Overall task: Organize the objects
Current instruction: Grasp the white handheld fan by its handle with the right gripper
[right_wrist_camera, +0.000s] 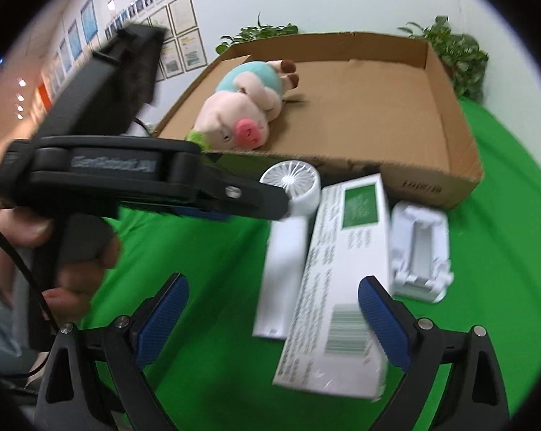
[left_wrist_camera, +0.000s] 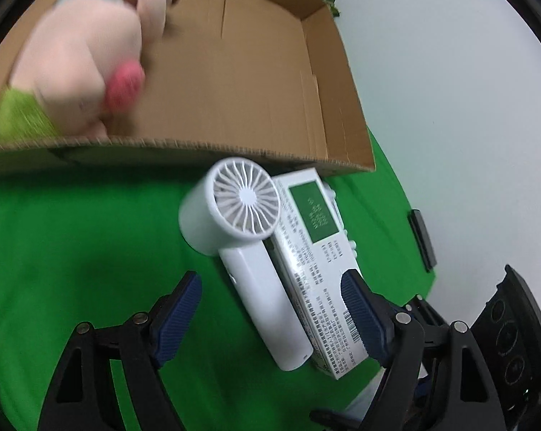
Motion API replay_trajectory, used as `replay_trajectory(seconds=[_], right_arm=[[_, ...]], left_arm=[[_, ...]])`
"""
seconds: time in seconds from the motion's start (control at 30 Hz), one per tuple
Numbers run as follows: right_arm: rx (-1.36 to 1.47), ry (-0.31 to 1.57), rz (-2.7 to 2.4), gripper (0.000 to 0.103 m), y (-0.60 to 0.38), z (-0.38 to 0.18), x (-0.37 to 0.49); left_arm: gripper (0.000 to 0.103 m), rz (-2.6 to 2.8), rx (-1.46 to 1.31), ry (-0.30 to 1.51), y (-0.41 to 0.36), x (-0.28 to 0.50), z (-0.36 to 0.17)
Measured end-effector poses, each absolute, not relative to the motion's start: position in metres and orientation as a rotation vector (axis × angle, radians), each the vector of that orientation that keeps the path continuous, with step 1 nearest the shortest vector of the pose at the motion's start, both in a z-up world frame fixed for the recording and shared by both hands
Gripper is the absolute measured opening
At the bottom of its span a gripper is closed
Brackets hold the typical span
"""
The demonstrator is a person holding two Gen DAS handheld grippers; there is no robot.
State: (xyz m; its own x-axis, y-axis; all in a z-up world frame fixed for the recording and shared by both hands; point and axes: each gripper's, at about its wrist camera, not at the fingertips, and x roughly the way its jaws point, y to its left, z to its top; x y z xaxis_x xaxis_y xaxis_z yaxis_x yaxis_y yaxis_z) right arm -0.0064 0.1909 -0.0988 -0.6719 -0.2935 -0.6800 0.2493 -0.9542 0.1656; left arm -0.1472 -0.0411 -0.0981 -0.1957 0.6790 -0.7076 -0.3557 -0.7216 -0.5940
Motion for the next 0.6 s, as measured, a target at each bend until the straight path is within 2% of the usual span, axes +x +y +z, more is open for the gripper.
replay_trajectory(seconds=[0.1, 0.17, 0.23, 0.4, 0.6], right_arm=[[1.054, -0.049, -2.617, 0.094, 0.186, -0.102, -0.004], [1.053, -0.020, -2.601, 0.088, 0.181, -0.102, -0.006], [1.078, 0.031, -2.578, 0.074, 0.172, -0.106, -0.013], [1.113, 0.121, -2.594, 0.060, 0.160, -0.110, -0.023], [1.137, 0.260, -2.613, 0.060, 0.148, -0.112, -0.029]], left_arm=[[0.077, 1.918, -1.417, -0.426, -0.036, -0.154, -0.111], [0.077, 1.886, -1.425, -0.430, -0.032, -0.159, -0.115], [0.076, 1.873, -1.436, -0.432, -0.031, -0.164, -0.120], [0.058, 1.870, -1.447, -0.428, -0.033, -0.173, -0.125], [0.037, 1.899, -1.457, -0.426, -0.043, -0.177, -0.126]])
